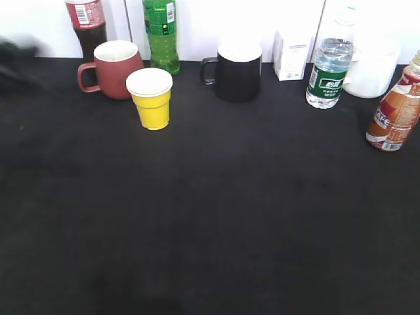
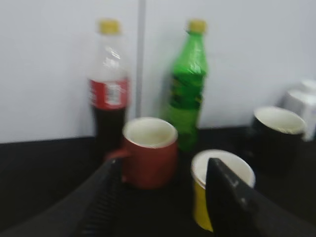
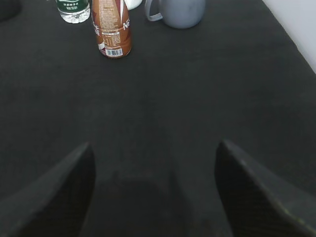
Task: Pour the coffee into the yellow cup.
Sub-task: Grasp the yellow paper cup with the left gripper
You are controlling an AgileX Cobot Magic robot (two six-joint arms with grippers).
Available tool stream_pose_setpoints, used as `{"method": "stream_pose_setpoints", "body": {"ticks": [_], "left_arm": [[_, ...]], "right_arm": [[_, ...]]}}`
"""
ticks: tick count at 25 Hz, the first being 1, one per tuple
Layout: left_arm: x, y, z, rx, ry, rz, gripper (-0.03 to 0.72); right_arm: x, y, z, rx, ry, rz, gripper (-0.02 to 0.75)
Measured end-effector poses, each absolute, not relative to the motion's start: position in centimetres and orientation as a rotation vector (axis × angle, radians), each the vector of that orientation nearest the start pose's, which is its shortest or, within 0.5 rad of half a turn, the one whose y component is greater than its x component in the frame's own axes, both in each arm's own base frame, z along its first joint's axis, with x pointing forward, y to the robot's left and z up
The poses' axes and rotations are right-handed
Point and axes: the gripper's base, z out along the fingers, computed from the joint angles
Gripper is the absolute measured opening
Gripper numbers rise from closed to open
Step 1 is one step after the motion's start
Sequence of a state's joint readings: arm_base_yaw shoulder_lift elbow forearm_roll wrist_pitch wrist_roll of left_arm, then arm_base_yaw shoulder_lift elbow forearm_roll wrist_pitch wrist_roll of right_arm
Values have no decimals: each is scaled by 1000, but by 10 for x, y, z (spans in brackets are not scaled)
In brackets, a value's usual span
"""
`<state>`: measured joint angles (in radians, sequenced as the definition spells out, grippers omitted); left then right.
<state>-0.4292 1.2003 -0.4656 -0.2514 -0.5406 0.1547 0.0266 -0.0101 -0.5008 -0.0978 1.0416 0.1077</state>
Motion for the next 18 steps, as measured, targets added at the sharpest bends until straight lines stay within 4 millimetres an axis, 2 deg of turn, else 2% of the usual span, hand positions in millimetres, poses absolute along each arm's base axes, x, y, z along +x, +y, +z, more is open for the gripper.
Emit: {"method": "stream_pose_setpoints", "body": {"ticks": [3, 8, 9, 11, 12, 18], "left_arm": [[238, -119, 210, 221, 1719, -324, 417], [254, -143, 146, 350, 1654, -381, 426], [257, -145, 136, 362, 1685, -375, 472], [272, -153, 132, 363, 1721, -370, 638], [282, -157, 131, 352, 1743, -363, 661], [339, -174, 102, 335, 1788, -338, 670]], "right_arm": [[-6, -8, 279, 86, 2009, -31, 589], [-6, -8, 279, 86, 2009, -31, 589], [-6, -8, 279, 86, 2009, -31, 589], [-6, -8, 279, 86, 2009, -31, 589], [-6, -8, 279, 86, 2009, -31, 589], [-6, -8, 279, 86, 2009, -31, 589]]}}
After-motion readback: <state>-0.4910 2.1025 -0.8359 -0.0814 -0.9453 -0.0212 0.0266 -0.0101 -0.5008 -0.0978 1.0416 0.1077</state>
